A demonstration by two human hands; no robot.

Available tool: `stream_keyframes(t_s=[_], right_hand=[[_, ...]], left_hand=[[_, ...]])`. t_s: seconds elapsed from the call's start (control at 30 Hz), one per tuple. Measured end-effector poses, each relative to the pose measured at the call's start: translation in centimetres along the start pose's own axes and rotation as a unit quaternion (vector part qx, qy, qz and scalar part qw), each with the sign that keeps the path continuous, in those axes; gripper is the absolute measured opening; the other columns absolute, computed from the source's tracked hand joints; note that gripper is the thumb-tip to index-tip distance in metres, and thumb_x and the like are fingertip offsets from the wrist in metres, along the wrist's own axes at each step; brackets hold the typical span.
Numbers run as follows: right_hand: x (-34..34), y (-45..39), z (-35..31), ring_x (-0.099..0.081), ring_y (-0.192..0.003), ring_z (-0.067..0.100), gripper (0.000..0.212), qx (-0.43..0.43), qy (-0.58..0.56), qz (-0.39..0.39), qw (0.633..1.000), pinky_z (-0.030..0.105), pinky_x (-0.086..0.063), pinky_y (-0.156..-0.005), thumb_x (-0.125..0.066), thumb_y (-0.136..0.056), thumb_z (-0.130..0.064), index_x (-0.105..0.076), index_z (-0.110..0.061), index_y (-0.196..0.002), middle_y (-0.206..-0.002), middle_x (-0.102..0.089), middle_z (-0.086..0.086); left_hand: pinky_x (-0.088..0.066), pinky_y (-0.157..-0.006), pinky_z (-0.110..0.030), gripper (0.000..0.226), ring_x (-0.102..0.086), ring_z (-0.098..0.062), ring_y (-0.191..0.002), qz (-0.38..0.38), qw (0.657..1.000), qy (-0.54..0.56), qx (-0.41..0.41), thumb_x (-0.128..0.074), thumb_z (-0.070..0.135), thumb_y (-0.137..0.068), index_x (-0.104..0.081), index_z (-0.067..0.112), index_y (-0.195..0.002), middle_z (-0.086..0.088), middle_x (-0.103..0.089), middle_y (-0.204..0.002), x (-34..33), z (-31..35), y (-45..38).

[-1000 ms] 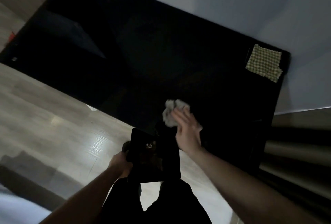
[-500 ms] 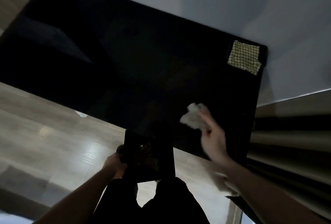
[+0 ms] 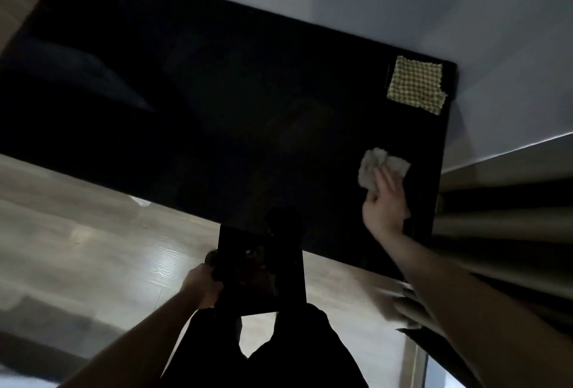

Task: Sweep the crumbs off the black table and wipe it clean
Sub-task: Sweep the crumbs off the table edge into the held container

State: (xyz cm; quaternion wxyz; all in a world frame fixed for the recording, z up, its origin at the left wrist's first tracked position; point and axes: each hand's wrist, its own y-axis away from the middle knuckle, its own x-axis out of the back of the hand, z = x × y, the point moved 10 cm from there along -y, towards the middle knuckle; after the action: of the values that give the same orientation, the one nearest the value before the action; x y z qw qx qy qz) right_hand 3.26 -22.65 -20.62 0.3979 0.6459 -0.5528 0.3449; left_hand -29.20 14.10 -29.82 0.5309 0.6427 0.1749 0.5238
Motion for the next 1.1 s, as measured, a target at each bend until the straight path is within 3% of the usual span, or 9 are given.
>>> stream_keyframes(t_s=[0.1,0.23,0.37,0.43,0.6,0.8,0.93,1.03,1.1], right_hand=[[-3.0,5.7,-4.6,-0.038,-0.152,0.028,0.066,0.061,-0.048,-0.039,0.996,0.043,-0.033,-0.124,-0.051,-0.086,0.005,-0.059,-0.021,-0.146,-0.158,-0.052,-0.001],[-7.5,14.1,-9.6,-0.040,-0.152,0.017,0.067,0.158,-0.113,-0.131,0.972,0.046,-0.036,-0.121,-0.051,-0.083,0.005,-0.066,-0.026,-0.141,-0.152,-0.057,-0.011],[-9.6,20.3,-13.1,-0.026,-0.149,-0.015,0.071,0.181,-0.178,-0.256,0.933,0.026,-0.028,-0.126,-0.047,-0.085,0.008,-0.063,-0.028,-0.143,-0.153,-0.046,-0.024],[-9.4,21.3,-13.4,-0.026,-0.146,-0.019,0.070,0.164,-0.201,-0.281,0.924,0.023,-0.028,-0.124,-0.046,-0.086,0.006,-0.062,-0.030,-0.144,-0.154,-0.045,-0.026],[-3.8,14.4,-10.0,-0.042,-0.148,0.000,0.073,0.086,-0.259,-0.164,0.948,0.025,-0.032,-0.124,-0.044,-0.090,0.008,-0.058,-0.041,-0.143,-0.154,-0.053,-0.018],[6.1,2.1,0.1,-0.041,-0.150,0.008,0.069,-0.017,-0.181,0.016,0.983,0.024,-0.028,-0.124,-0.051,-0.096,0.010,-0.052,-0.029,-0.153,-0.161,-0.046,-0.011],[5.9,-3.2,6.6,-0.027,-0.158,0.024,0.049,-0.041,-0.032,0.000,0.999,0.040,-0.027,-0.127,-0.043,-0.108,-0.014,-0.046,-0.018,-0.156,-0.171,-0.030,0.002],[3.1,-3.8,8.7,-0.014,-0.161,0.027,0.052,-0.064,0.042,-0.053,0.996,0.047,-0.019,-0.130,-0.037,-0.110,-0.028,-0.036,-0.019,-0.161,-0.174,-0.018,0.007],[2.4,-3.1,8.2,-0.020,-0.159,0.031,0.053,-0.074,0.066,-0.024,0.995,0.050,-0.023,-0.128,-0.040,-0.107,-0.026,-0.037,-0.020,-0.160,-0.172,-0.024,0.008]], left_hand=[[-0.063,-0.079,-0.037,0.008,-0.078,-0.032,-0.093,0.002,1.000,0.003,-0.001,-0.067,0.015,-0.081,-0.071,0.010,-0.085,-0.015,-0.080,-0.097,0.0,0.1,0.1],[-0.066,-0.077,-0.042,0.022,-0.079,-0.036,-0.088,-0.005,1.000,0.022,0.006,-0.064,0.014,-0.076,-0.075,0.003,-0.091,-0.018,-0.080,-0.094,-0.3,-0.6,-0.3],[-0.065,-0.077,-0.043,0.025,-0.079,-0.037,-0.090,-0.010,1.000,0.025,0.006,-0.062,0.017,-0.072,-0.074,0.001,-0.087,-0.022,-0.079,-0.094,-0.3,-0.7,-0.4],[-0.065,-0.077,-0.043,0.032,-0.079,-0.038,-0.090,-0.013,0.999,0.028,0.009,-0.062,0.017,-0.070,-0.076,-0.001,-0.092,-0.023,-0.079,-0.094,-0.4,-1.0,-0.6],[-0.066,-0.074,-0.042,0.034,-0.079,-0.038,-0.087,-0.022,0.999,0.033,0.017,-0.064,0.018,-0.067,-0.076,-0.001,-0.093,-0.022,-0.079,-0.092,-0.8,-1.9,-1.5],[-0.064,-0.064,-0.038,0.036,-0.079,-0.035,-0.078,-0.031,0.999,0.028,0.021,-0.059,0.022,-0.059,-0.073,-0.001,-0.083,-0.020,-0.079,-0.082,-0.8,-2.3,-1.6],[-0.062,-0.065,-0.035,0.026,-0.079,-0.035,-0.082,-0.029,0.999,0.016,0.011,-0.062,0.019,-0.066,-0.072,0.001,-0.082,-0.019,-0.079,-0.085,-0.3,-2.0,-1.2],[-0.068,-0.070,-0.044,0.034,-0.079,-0.035,-0.077,-0.027,0.999,0.024,0.011,-0.060,0.021,-0.062,-0.075,0.002,-0.086,-0.017,-0.079,-0.082,-0.2,-2.6,-1.7],[-0.068,-0.070,-0.044,0.034,-0.079,-0.034,-0.078,-0.028,0.999,0.028,0.007,-0.060,0.020,-0.062,-0.076,0.003,-0.086,-0.017,-0.079,-0.082,-0.2,-2.7,-1.9]])
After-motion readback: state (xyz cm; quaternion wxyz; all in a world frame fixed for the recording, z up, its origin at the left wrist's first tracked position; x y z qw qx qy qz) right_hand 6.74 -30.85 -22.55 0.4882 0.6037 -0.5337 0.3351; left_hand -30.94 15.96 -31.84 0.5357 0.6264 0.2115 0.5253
